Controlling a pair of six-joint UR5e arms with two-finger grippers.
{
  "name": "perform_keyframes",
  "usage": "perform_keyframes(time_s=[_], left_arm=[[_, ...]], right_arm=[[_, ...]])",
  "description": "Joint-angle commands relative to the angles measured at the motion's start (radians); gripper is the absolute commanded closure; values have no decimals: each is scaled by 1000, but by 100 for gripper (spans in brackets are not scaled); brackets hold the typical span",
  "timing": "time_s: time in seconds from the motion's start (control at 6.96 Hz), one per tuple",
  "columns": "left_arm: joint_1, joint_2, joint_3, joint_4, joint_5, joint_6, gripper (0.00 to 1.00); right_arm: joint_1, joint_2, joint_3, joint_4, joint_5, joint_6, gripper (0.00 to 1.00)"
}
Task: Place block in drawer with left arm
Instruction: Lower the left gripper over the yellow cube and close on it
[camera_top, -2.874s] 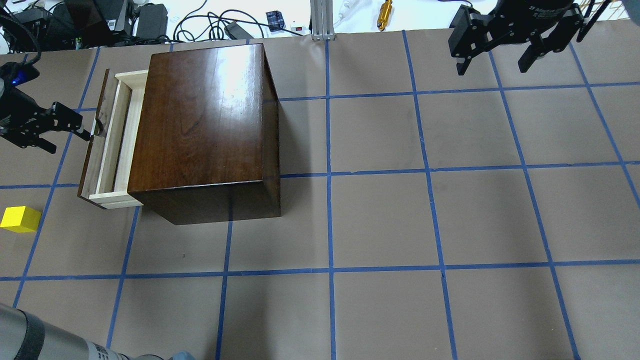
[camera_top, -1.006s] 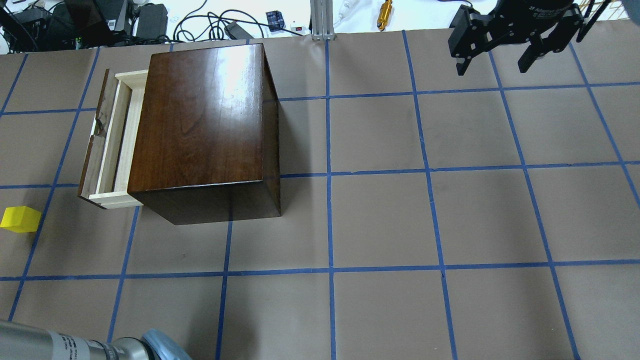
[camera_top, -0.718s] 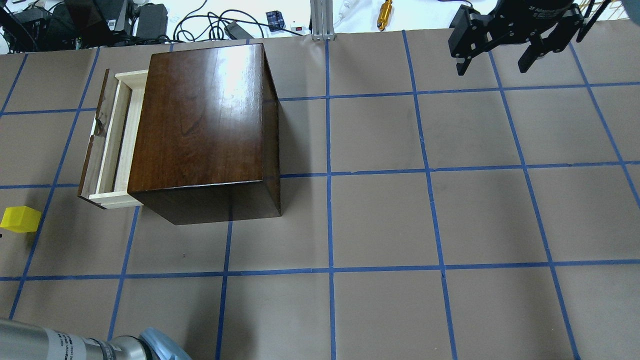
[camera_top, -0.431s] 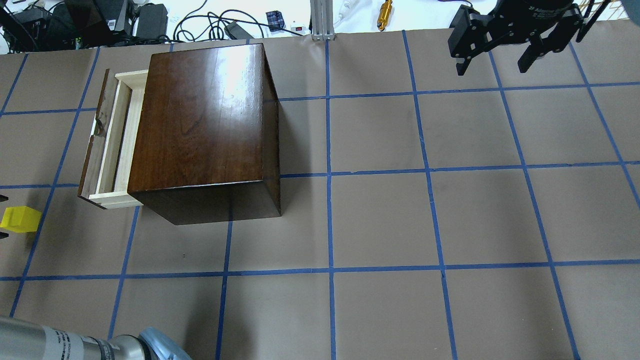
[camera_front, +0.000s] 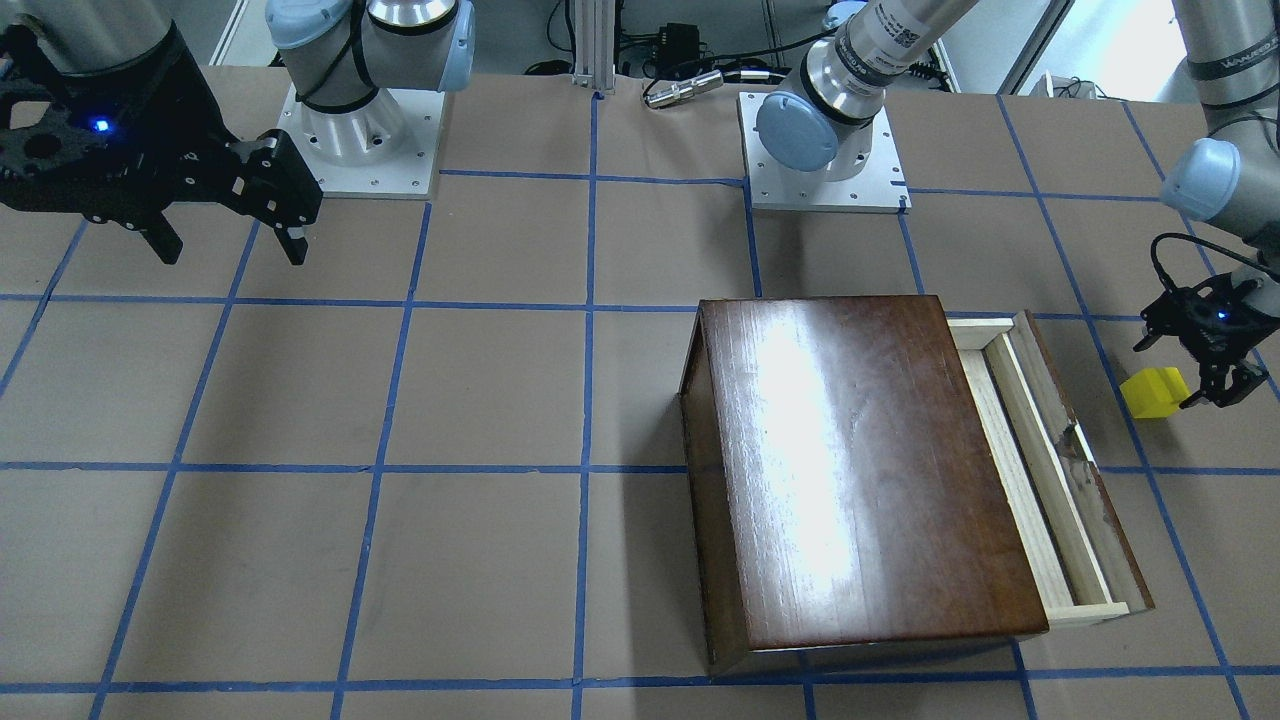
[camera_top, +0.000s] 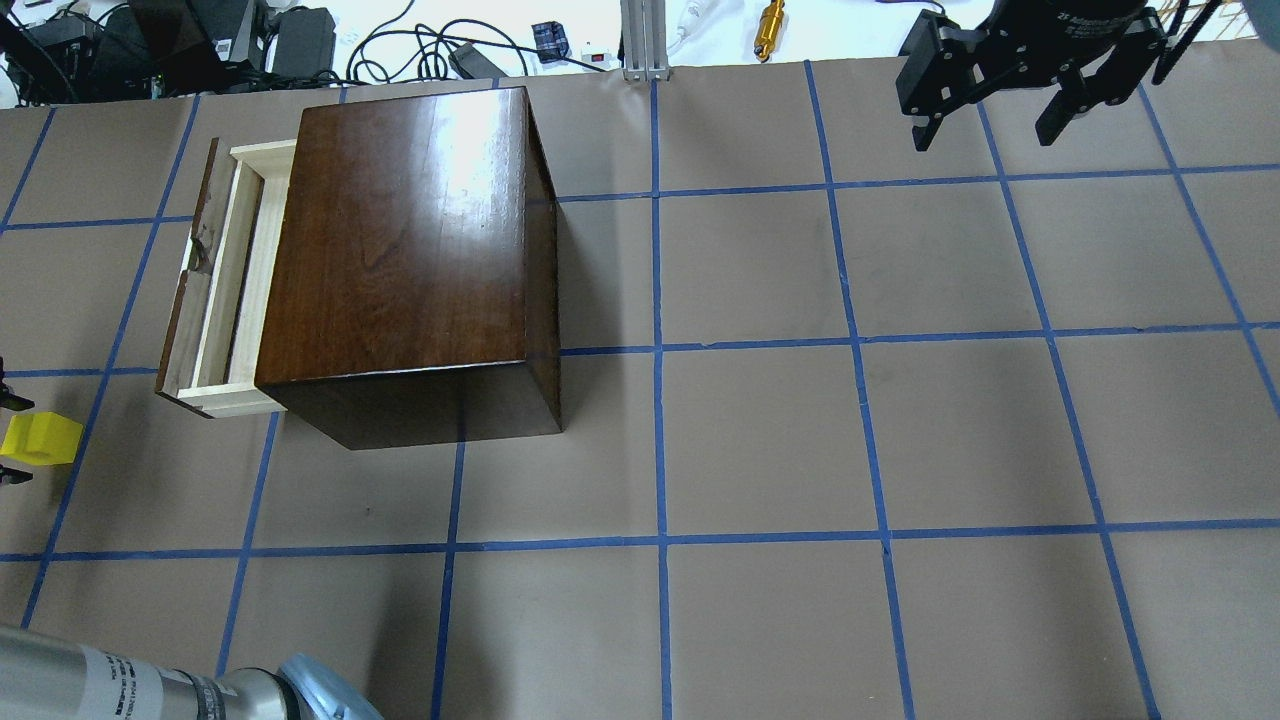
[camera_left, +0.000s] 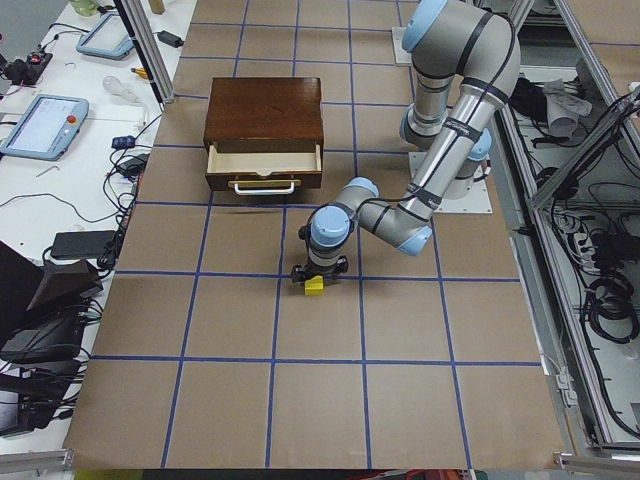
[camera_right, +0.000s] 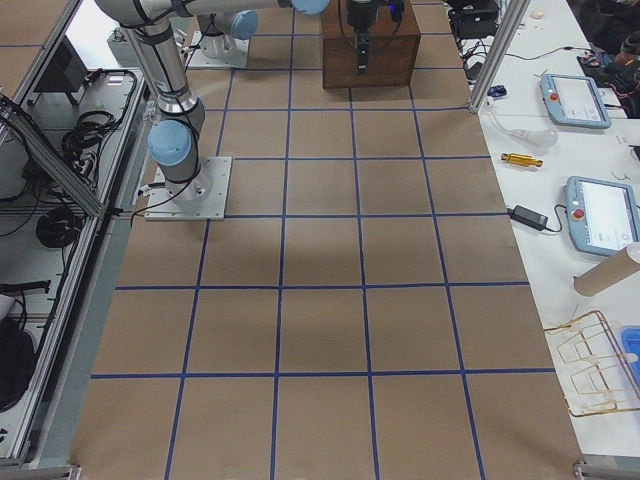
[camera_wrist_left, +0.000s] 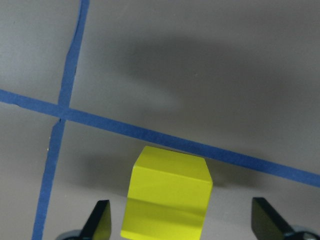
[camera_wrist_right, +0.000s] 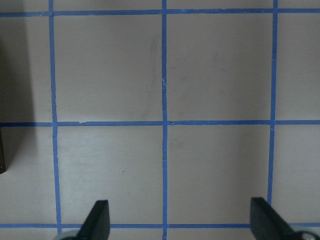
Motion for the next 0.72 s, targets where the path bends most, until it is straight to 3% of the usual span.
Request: perform_keyframes(time_s=[0.0,0.57], left_arm=[[4,-26,18,-2,2,2,0],[3,-64,63,-60,-3,2,0]], right_arm=[[1,0,0,0,-1,0,0],[1,0,0,0,-1,0,0]])
